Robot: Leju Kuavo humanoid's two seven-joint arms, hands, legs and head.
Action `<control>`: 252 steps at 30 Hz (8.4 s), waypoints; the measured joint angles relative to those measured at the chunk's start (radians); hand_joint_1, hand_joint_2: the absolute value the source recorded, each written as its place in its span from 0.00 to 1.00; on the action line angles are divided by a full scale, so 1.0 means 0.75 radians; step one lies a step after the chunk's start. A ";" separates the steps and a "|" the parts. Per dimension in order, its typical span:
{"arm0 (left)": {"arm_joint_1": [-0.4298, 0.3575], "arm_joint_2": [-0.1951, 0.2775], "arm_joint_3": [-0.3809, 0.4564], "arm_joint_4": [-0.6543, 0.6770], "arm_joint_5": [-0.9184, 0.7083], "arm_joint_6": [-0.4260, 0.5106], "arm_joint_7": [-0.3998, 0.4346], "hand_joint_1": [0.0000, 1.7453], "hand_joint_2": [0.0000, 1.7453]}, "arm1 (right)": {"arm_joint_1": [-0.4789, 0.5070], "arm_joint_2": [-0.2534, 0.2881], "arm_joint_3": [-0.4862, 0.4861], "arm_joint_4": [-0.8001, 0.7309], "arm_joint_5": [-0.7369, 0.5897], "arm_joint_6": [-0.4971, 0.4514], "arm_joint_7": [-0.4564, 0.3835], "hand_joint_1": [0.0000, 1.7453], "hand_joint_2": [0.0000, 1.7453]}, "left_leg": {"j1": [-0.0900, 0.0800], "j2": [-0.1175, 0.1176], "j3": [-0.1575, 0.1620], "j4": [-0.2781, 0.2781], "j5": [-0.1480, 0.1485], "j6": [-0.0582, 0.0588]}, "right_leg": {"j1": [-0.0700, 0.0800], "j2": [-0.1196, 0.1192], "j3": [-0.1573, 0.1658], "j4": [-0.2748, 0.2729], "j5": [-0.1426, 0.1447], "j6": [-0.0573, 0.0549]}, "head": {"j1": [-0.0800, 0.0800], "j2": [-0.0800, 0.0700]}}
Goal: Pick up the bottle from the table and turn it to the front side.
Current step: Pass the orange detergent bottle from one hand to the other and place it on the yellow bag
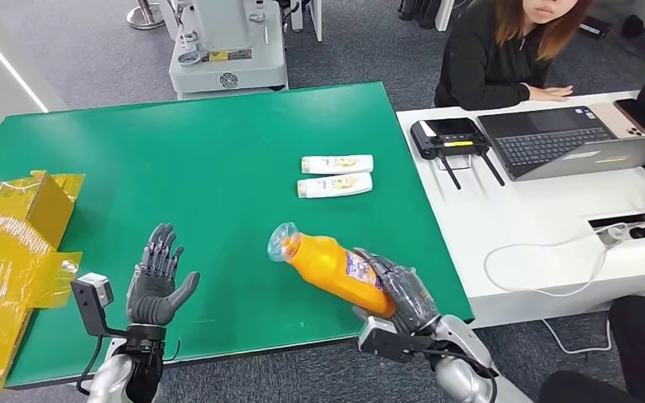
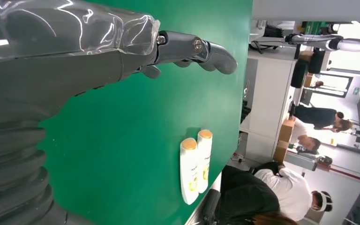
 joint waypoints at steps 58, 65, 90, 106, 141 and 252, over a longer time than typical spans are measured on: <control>-0.506 -0.095 -0.190 0.058 -0.141 -0.061 0.033 0.00 1.00 | -0.803 0.456 -0.302 0.514 -0.364 -0.026 -0.369 1.00 1.00 | 0.000 0.005 -0.002 0.001 0.003 -0.001 | 0.000 0.006 -0.003 0.002 0.004 0.000 | 0.000 0.000; -0.545 -0.106 -0.190 0.081 -0.164 -0.059 0.017 0.00 1.00 | -0.927 0.556 -0.243 0.672 -0.313 -0.002 -0.335 1.00 1.00 | 0.000 0.005 -0.002 0.001 0.003 -0.001 | 0.000 0.006 -0.004 0.002 0.004 0.000 | 0.000 0.000; -0.850 -0.078 -0.177 0.463 -0.209 -0.022 -0.050 0.00 1.00 | -0.969 0.718 -0.029 0.963 -0.122 0.021 -0.299 1.00 1.00 | 0.000 0.005 -0.002 0.001 0.003 -0.001 | 0.000 0.006 -0.003 0.002 0.004 0.000 | 0.000 0.000; -0.961 0.018 -0.157 0.660 -0.012 -0.473 0.098 0.00 1.00 | -0.886 0.648 0.011 1.013 -0.092 -0.022 -0.291 1.00 1.00 | 0.000 0.004 -0.002 0.001 0.003 -0.001 | 0.000 0.005 -0.004 0.003 0.004 0.000 | 0.000 0.000; -1.004 -0.087 -0.270 0.656 0.226 -0.315 0.107 0.00 1.00 | -0.854 0.620 -0.073 0.800 -0.136 -0.123 -0.265 1.00 1.00 | 0.000 0.004 -0.002 0.001 0.003 -0.001 | 0.000 0.005 -0.003 0.003 0.004 0.000 | 0.000 0.000; -0.859 -0.185 -0.139 0.509 0.209 -0.287 0.067 0.79 1.00 | -1.014 0.719 -0.036 1.099 0.285 -0.300 -0.067 1.00 1.00 | 0.000 0.006 -0.002 0.001 0.003 -0.001 | 0.000 0.007 -0.004 0.002 0.004 0.000 | 0.000 0.000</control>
